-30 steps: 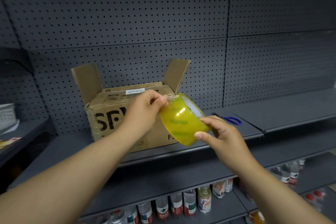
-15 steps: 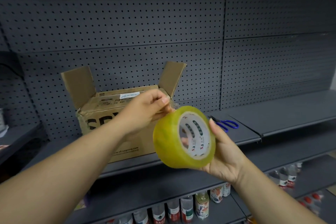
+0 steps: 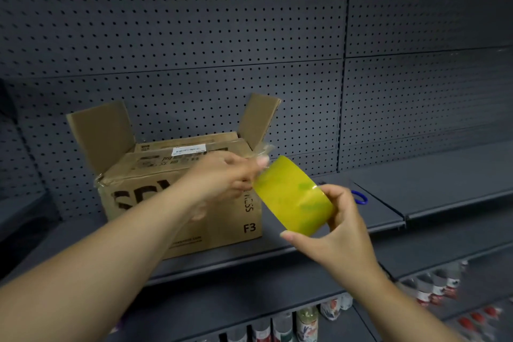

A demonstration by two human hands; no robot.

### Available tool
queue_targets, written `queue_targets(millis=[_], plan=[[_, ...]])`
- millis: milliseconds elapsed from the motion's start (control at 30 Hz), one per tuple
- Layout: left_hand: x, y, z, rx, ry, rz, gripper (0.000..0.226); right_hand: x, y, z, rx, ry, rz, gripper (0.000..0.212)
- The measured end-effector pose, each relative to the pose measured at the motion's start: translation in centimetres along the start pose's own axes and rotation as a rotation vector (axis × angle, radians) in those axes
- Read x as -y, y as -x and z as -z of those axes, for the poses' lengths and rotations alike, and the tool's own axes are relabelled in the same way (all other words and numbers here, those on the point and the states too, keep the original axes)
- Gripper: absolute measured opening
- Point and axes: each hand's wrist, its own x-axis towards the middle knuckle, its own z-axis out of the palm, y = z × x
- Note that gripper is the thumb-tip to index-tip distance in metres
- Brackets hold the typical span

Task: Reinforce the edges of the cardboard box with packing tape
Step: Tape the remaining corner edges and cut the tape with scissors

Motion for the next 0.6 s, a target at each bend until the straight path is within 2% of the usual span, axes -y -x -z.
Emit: queue_targets(millis=[133, 233, 400, 600], plan=[[0.7, -1.1, -1.2, -0.124, -0.026, -0.081, 0.017, -0.3, -0.1, 0.0, 0.008, 0.091, -0.055, 0.069], [1.3, -2.2, -1.9, -0.182, -0.106, -0.122, 0.016, -0.7, -0.2, -0.1, 0.045, 0.136, -0.121, 0.071], [2.3, -3.1, -2.5, -0.109, -0.052, -0.077, 0.023, -1.4, -0.7, -0.1, 0.077, 0.153, -0.176, 0.071], [3.9, -4.4, -2.9, -0.244, 0.048, -0.032, 0.019, -2.3, -0.9, -0.8, 0.136, 0.18, -0.204, 0.072]])
